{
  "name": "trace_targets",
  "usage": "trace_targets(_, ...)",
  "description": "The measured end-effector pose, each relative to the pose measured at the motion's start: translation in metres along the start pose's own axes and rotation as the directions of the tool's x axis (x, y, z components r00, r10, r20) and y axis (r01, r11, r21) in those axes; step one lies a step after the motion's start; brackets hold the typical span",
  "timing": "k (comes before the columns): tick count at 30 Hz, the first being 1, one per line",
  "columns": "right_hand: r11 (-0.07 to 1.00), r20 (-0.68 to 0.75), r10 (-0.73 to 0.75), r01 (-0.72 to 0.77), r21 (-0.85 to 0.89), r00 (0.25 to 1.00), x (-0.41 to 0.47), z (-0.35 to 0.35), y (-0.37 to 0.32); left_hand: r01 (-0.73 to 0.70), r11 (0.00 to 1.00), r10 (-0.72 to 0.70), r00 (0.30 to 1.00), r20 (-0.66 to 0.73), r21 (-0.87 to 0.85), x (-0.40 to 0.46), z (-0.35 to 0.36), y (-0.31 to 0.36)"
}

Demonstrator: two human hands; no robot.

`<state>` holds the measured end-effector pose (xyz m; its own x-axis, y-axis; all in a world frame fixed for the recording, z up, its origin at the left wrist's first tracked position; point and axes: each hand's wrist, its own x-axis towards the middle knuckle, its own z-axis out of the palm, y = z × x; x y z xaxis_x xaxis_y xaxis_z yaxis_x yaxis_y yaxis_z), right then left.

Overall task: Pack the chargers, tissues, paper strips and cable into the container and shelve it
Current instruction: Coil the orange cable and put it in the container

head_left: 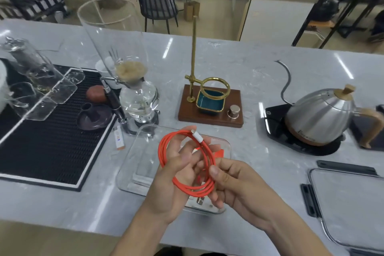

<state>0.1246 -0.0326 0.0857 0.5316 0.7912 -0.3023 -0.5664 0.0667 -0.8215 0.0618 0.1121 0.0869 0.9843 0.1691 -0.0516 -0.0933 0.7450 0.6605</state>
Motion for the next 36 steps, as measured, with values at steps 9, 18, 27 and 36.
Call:
trace_targets(9, 0.988, -0.051, -0.02, 0.012, -0.156, 0.998, 0.042, 0.035, 0.004, 0.027, 0.997, -0.022, 0.998, 0.063, -0.073, 0.003, -0.049, 0.044)
trace_targets(18, 0.845, -0.163, -0.085, -0.016, -0.535, 0.983, 0.079, 0.053, -0.006, 0.069, 0.963, -0.06, 0.997, -0.043, 0.262, 0.016, -0.081, 0.097)
trace_targets(27, 0.609, -0.243, -0.183, -0.084, -0.788, 0.953, 0.107, 0.057, -0.004, -0.038, 0.487, 0.214, 0.974, -0.078, 0.873, 0.031, -0.101, 0.104)
trace_targets(36, 0.399, -0.283, -0.279, -0.157, -0.903, 0.918, 0.128, 0.053, 0.003, -0.152, -0.178, 0.181, 0.966, 0.184, 0.972, 0.038, -0.107, 0.102)
